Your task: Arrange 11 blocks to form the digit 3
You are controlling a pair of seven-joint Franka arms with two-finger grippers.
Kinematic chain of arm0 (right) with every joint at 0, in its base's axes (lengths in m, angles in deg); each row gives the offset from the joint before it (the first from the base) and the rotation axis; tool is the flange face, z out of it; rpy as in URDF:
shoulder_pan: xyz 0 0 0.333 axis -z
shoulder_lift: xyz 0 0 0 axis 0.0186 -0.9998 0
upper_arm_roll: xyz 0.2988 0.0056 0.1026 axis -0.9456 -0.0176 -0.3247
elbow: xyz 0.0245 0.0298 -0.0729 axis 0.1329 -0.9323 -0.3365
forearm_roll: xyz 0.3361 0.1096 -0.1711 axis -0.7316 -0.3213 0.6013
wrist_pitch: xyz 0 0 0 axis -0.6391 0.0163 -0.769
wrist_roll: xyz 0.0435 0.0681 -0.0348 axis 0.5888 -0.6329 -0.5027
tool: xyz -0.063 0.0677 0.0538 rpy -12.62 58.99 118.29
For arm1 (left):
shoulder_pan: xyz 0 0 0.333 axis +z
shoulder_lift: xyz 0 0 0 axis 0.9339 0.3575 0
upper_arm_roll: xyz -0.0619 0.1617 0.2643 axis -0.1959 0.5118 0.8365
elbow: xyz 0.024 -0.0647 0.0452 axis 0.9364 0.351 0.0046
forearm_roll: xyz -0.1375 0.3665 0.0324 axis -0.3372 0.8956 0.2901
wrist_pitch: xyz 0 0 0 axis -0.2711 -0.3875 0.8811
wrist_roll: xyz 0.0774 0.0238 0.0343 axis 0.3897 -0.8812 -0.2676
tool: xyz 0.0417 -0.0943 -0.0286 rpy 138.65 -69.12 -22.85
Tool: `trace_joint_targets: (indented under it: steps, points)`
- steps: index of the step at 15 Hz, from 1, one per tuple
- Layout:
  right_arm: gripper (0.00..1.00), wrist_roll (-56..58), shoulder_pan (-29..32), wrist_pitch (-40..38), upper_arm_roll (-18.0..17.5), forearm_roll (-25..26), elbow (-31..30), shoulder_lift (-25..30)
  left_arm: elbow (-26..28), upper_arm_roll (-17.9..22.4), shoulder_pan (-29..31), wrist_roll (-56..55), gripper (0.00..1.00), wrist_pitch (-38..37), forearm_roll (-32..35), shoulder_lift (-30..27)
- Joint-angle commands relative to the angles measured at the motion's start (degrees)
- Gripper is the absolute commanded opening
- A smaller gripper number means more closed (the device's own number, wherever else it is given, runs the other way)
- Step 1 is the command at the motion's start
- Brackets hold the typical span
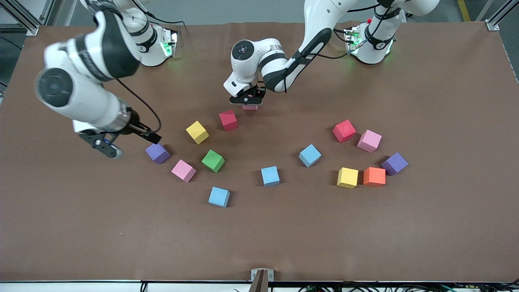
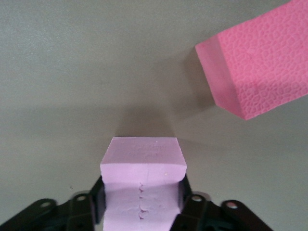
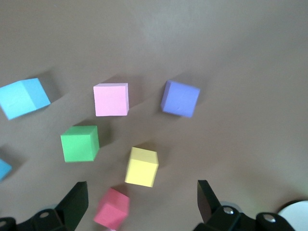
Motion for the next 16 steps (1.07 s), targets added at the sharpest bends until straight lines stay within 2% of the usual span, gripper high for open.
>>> trace_joint_targets:
  steps: [1, 5, 9, 12, 14, 16]
  points:
    - [1.00, -11.6, -4.1, 4.8, 0.4, -0.2, -5.8, 1.2, 2.4, -0.6, 1.5, 0.5, 1.00, -2.2, 1.2, -4.7]
    - [1.00, -24.6, -6.3, 9.9, 0.3, -0.3, -11.2, 1.2, 2.0, -1.0, 5.0, 4.2, 1.00, -5.2, 0.6, -9.0]
    - [1.00, -41.3, -11.2, 18.1, 0.3, -0.5, -15.8, 0.4, -2.4, -0.6, 13.3, 12.0, 1.00, -5.2, 0.5, -7.8]
    - [1.00, -47.4, -14.3, 22.5, 0.3, -0.5, -18.3, 0.0, -8.2, -0.1, 18.5, 15.7, 1.00, -5.2, 1.2, -2.3]
    - [1.00, -50.0, -16.0, 26.1, 0.3, -0.5, -20.2, -0.5, -13.8, 2.4, 19.1, 16.8, 1.00, -5.2, 1.2, 2.3]
    - [1.00, -51.9, -18.3, 29.6, 0.3, -0.5, -21.6, -2.2, -16.7, 4.2, 18.4, 16.8, 1.00, -5.2, 1.0, 4.8]
